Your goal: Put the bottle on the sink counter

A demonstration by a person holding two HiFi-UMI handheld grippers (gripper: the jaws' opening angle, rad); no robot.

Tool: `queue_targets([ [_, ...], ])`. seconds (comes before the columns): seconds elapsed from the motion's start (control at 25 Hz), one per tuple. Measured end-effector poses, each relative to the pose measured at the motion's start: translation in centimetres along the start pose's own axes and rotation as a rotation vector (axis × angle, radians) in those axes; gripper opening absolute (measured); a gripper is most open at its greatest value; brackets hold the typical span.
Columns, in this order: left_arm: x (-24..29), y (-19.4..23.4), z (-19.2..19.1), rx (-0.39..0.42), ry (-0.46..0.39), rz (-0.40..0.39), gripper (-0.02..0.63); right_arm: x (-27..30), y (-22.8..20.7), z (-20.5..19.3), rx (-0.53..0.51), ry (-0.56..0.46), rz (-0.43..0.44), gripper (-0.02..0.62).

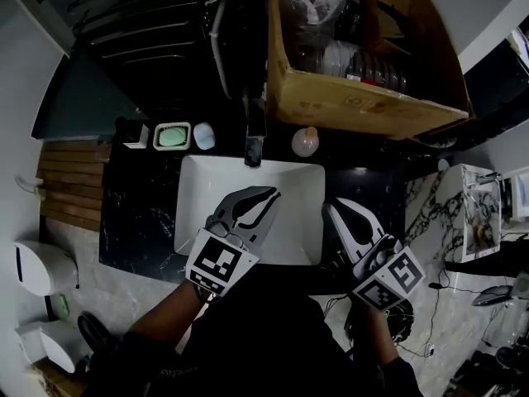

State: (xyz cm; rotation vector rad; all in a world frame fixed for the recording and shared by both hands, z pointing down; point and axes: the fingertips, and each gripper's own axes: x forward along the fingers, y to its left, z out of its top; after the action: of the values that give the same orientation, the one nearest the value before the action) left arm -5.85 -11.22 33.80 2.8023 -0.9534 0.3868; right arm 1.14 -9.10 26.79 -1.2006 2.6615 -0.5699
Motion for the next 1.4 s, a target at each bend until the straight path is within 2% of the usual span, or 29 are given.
queue_targets([
  [0.32,-1.0,0.4,0.9,0.001,-0.016,0.015,0.012,0.3,1.2,-0.6,-0.005,0.014,0.019,0.026],
  [0.6,-0.7,1.0,1.9,-0.049,-0.049,0.023,0.008,0.5,1.3,-0.6,-0.01,0.032,0.034,0.026],
  [1.4,0.1,1.1,1.7,-0.075,-0.037,0.053,0.008,0.3,1.0,-0.4,-0.029,0.055,0.058,0.026],
])
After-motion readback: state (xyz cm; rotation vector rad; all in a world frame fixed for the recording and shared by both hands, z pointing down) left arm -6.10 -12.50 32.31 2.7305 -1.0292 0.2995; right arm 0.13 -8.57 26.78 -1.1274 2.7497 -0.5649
